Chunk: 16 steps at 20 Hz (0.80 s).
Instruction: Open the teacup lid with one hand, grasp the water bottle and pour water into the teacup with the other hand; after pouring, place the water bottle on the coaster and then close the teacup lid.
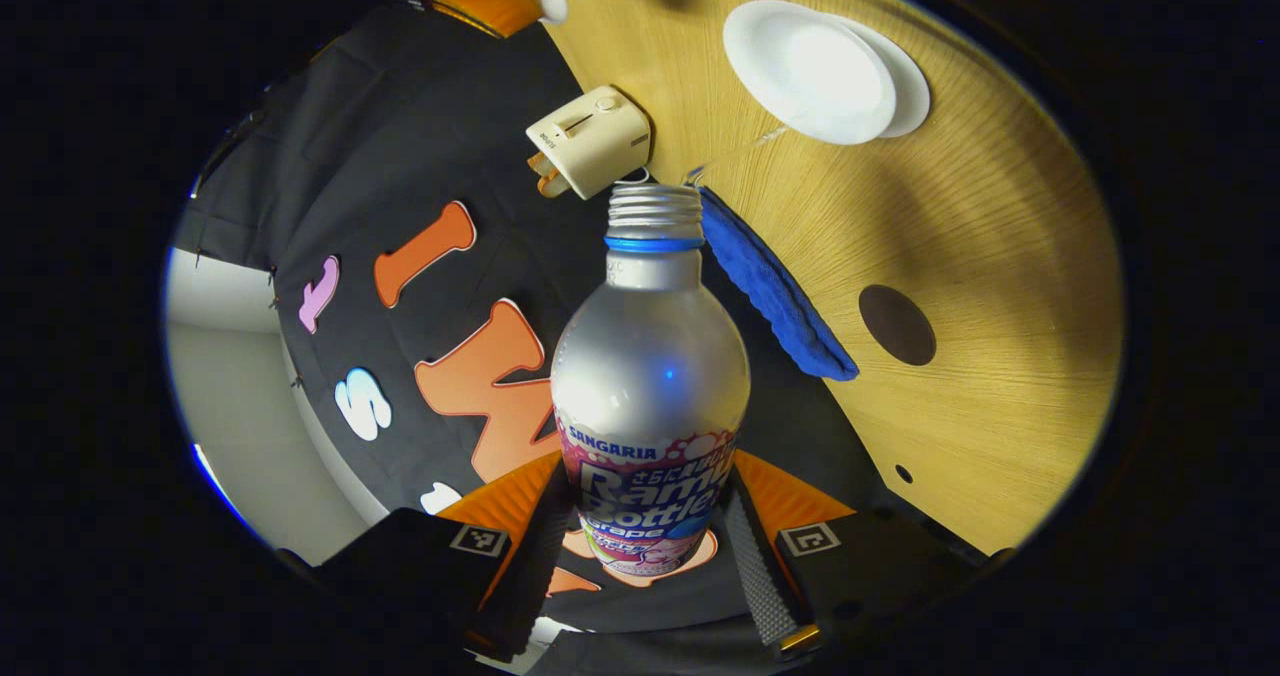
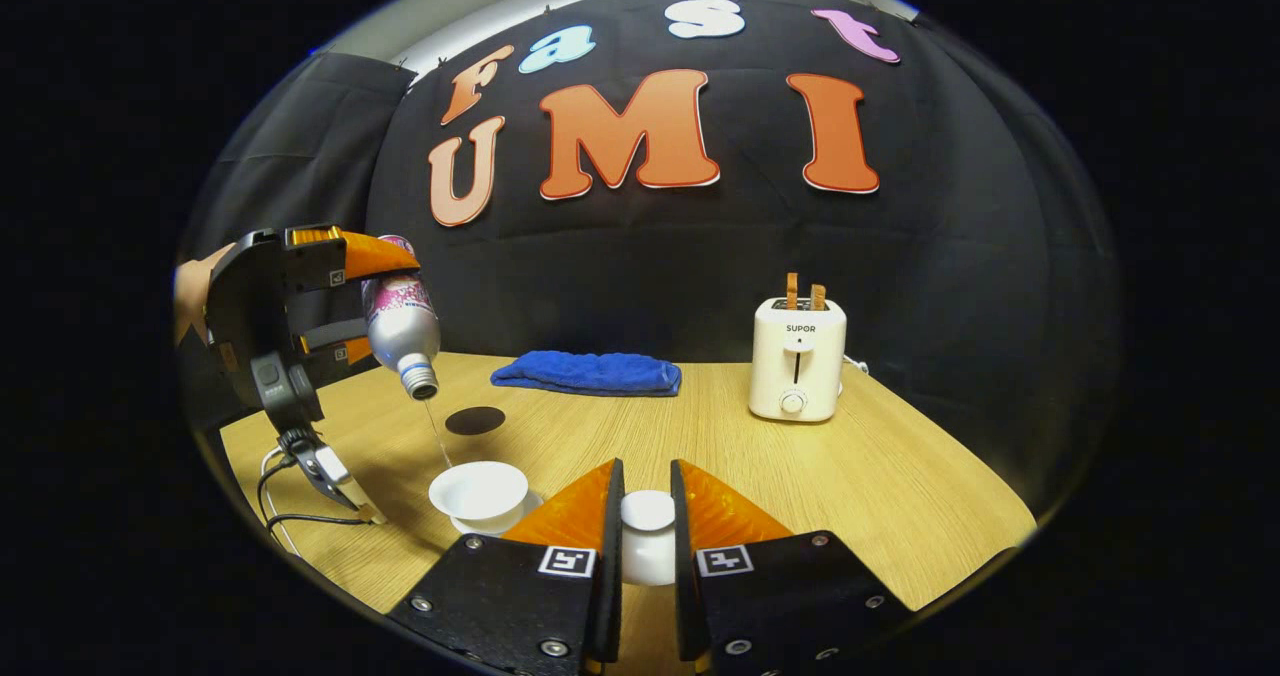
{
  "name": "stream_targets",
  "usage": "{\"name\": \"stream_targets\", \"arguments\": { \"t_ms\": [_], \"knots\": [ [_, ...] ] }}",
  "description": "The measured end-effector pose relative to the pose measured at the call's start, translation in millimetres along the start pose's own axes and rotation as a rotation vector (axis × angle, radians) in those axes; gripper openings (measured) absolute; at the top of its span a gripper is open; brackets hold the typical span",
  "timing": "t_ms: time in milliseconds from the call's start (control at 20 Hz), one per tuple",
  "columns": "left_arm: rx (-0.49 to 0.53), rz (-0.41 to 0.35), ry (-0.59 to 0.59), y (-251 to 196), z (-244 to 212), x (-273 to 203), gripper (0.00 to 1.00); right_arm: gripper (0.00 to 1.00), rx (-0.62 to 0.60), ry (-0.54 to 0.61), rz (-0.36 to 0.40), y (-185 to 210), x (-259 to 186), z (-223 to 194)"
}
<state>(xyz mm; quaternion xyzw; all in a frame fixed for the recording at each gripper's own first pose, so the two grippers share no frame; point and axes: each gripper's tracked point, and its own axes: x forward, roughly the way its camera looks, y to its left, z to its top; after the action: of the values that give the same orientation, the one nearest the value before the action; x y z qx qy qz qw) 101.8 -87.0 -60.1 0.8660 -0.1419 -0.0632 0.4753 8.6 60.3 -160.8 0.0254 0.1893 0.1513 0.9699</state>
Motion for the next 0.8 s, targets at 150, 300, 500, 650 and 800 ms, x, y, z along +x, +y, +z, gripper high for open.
{"name": "stream_targets", "arguments": {
  "t_ms": [150, 300, 500, 650, 800],
  "knots": [
    [0.022, 0.008, -0.025, -4, 12, 1, 0.81, 0.19, -0.007, 0.011, 0.004, 3, 1, -4],
    [0.055, 0.013, -0.053, -11, 27, 4, 0.81, 0.23, -0.010, 0.017, 0.014, 9, 3, -7],
    [0.078, 0.025, -0.067, -15, 41, 2, 0.84, 0.23, -0.015, 0.015, 0.031, 19, 5, -5],
    [0.057, 0.030, -0.079, -17, 41, 1, 0.83, 0.23, -0.015, 0.021, 0.037, 24, 6, -7],
    [0.013, 0.030, -0.069, -16, 32, 0, 0.84, 0.22, -0.018, 0.018, 0.045, 28, 7, -5]
  ]
}}
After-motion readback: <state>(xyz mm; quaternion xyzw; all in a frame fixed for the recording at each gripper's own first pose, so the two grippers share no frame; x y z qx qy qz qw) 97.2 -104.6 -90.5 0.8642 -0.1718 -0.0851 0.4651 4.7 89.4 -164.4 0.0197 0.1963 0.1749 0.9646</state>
